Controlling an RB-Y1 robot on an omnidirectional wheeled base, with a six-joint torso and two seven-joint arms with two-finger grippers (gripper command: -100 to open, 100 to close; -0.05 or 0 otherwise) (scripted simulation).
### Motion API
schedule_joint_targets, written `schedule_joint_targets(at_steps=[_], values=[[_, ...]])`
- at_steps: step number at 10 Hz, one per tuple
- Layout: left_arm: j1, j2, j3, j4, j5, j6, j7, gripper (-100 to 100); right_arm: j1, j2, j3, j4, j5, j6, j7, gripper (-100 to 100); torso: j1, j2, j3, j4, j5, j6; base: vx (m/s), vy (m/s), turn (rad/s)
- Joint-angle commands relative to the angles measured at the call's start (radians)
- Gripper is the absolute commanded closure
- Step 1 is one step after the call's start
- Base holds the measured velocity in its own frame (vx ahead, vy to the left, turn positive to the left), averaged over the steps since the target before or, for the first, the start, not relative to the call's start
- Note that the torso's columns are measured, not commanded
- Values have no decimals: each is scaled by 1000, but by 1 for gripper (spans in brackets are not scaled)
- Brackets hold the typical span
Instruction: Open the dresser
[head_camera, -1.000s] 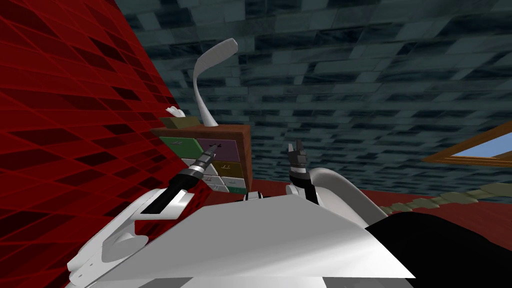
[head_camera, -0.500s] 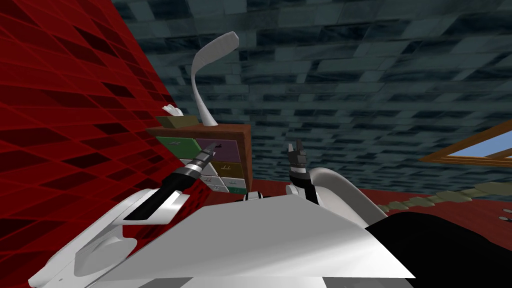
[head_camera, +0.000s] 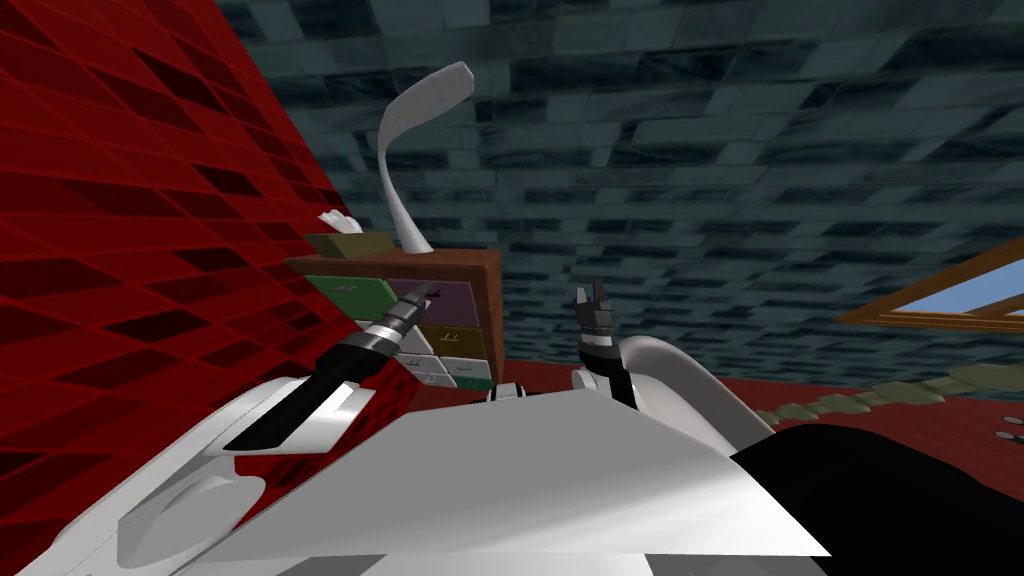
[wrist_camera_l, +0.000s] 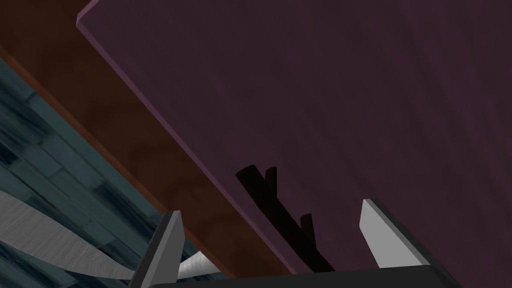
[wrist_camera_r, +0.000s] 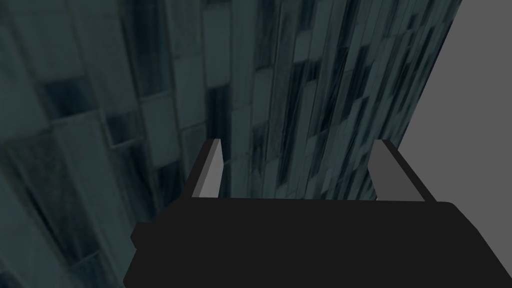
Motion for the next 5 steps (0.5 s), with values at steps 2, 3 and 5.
schedule_joint_targets(at_steps=[2, 3, 5], values=[[-7, 8, 2, -2, 8, 3, 1, 100, 0, 0, 0, 0, 0, 0, 0, 0, -2, 9, 6, 3, -2, 1, -110, 15, 38], [-9, 10, 2, -3, 11, 4, 2, 100, 0, 0, 0, 0, 0, 0, 0, 0, -2, 11, 8, 3, -1, 0, -179, 28, 13], [-16, 18, 4, -6, 19, 7, 4, 100, -1, 0, 0, 0, 0, 0, 0, 0, -1, 8, 5, 4, -2, 0, -179, 40, 26]])
